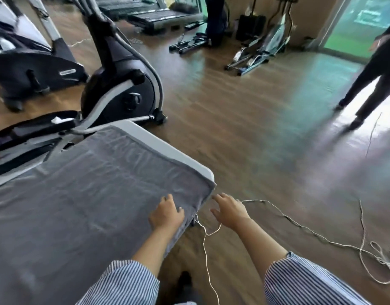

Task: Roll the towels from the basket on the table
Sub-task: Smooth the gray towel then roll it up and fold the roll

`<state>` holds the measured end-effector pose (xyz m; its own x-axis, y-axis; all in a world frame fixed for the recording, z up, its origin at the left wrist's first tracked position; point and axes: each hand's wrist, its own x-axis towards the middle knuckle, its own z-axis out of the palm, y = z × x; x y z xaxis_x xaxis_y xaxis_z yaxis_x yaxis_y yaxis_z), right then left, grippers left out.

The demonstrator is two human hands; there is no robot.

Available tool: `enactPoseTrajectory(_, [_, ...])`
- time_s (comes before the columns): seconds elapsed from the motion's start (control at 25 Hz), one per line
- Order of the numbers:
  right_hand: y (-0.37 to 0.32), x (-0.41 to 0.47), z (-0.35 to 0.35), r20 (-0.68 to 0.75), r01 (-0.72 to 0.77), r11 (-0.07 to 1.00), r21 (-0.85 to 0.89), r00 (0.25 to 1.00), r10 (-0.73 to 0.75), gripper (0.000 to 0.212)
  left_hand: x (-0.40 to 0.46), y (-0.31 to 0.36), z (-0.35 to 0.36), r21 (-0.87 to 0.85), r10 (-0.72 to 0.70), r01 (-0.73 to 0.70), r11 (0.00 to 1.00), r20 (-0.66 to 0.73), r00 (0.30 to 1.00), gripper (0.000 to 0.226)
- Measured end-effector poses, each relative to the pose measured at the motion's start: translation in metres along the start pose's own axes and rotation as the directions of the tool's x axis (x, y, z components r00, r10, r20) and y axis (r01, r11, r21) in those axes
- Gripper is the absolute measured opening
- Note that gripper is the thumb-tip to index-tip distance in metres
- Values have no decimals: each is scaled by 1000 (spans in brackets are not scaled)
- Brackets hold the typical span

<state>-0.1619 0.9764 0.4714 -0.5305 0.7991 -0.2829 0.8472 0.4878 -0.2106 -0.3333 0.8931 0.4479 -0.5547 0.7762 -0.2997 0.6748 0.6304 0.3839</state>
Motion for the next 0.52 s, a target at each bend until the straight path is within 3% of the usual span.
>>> enactPoseTrajectory(0.2, [41, 79, -34, -44, 67, 998, 4, 997, -66, 43, 74, 55, 7, -24, -57, 56, 998, -49, 997, 40])
enactPoseTrajectory(0.52, [52, 190, -71, 46, 263, 964, -20, 964, -262, 44, 162, 97, 9, -128, -213, 205, 970, -51, 976, 35])
